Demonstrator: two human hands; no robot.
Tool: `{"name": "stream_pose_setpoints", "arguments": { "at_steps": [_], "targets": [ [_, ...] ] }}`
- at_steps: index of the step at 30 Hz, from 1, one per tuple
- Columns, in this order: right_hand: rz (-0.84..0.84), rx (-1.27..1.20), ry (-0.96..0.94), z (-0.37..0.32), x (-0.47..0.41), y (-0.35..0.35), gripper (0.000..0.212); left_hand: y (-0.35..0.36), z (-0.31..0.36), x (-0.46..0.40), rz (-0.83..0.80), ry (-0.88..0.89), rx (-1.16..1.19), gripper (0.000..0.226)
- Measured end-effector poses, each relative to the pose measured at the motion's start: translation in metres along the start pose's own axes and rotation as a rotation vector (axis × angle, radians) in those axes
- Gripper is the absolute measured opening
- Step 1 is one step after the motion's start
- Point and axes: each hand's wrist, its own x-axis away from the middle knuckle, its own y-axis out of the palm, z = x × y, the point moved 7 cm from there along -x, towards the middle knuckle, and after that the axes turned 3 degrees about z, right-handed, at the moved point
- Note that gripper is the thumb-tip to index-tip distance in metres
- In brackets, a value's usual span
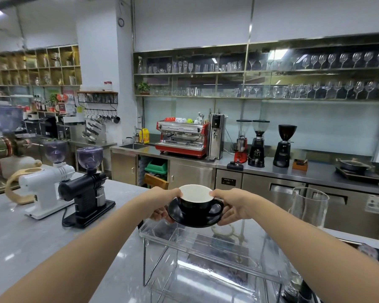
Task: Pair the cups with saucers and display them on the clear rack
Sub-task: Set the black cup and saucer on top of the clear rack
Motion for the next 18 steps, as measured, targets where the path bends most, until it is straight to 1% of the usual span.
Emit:
{"name": "stream_pose_setpoints", "arguments": {
  "at_steps": [6,11,14,18],
  "targets": [
    [0.008,-0.001,-0.009,-0.0005,-0.0033,0.0021,0.05,-0.0017,-0.0002,-0.0028,0.013,0.0,0.003,0.051],
    [0.015,0.009,-0.029,-0.0013,-0.0047,0.0022,0.05,-0.0046,-0.0018,-0.0057,0.027,0.002,-0.006,0.055],
    [0.044,0.03,-0.048,-0.0011,-0.0036,0.0009,0.055,-0.0058,-0.0022,-0.0058,0.052,0.042,-0.011,0.057],
    [0.087,0.074,-0.081,-0.0014,-0.0016,-0.0009,0.06,-0.009,0.0,-0.0033,0.129,0.099,-0.053,0.055]
  ]
}}
